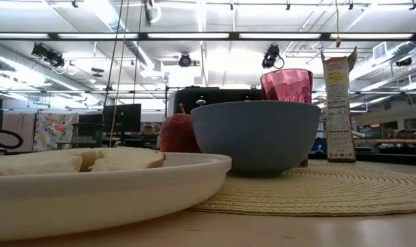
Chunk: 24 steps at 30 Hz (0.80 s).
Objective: Arrange a breakfast setting
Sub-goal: Put the spoon on the yellow tablemat to the right of the blue bowl
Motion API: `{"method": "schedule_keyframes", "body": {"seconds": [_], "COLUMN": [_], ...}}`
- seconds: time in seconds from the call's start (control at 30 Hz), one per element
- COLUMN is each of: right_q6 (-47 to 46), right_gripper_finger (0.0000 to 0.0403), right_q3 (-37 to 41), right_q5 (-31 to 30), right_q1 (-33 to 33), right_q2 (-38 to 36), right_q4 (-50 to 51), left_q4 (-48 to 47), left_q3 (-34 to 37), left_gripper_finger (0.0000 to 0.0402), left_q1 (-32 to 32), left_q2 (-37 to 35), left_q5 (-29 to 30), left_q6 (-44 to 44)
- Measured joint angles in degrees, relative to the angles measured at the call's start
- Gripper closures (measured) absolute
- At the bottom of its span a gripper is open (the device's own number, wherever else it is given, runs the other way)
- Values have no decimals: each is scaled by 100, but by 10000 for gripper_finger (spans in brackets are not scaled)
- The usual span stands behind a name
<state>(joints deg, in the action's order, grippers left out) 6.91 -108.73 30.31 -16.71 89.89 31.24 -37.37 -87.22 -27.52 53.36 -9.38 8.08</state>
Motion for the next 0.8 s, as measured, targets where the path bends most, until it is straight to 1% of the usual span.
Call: {"method": "schedule_keyframes", "body": {"seconds": [0.1,0.17,0.27,0.4,0.47,0.53,0.63,0.8], "right_q6": [-273,-536,-1067,-1712,-2034,-2241,-2578,-3023], "right_gripper_finger": [124,118,117,120,121,121,121,126], "right_q3": [0,0,0,177,247,349,587,1099], "right_q5": [96,380,837,773,620,394,287,164], "right_q1": [348,563,848,1204,1355,1514,1745,2145], "right_q2": [0,0,0,-9,-7,-11,-6,-7], "right_q4": [-92,-267,-717,-1417,-1527,-1553,-1520,-1632], "left_q4": [517,839,1383,2078,2251,2293,2236,1915], "left_q3": [0,2,2,2,2,5,11,12], "left_gripper_finger": [392,392,392,392,392,392,392,393], "left_q1": [314,512,831,1293,1541,1764,2043,2364], "left_q2": [13,91,300,635,816,981,1201,1453], "left_q5": [-1128,-1901,-3007,-4206,-4529,-4725,-4921,-5197], "left_q6": [-513,-888,-1169,-1693,-1981,-2314,-2710,-3040]}}
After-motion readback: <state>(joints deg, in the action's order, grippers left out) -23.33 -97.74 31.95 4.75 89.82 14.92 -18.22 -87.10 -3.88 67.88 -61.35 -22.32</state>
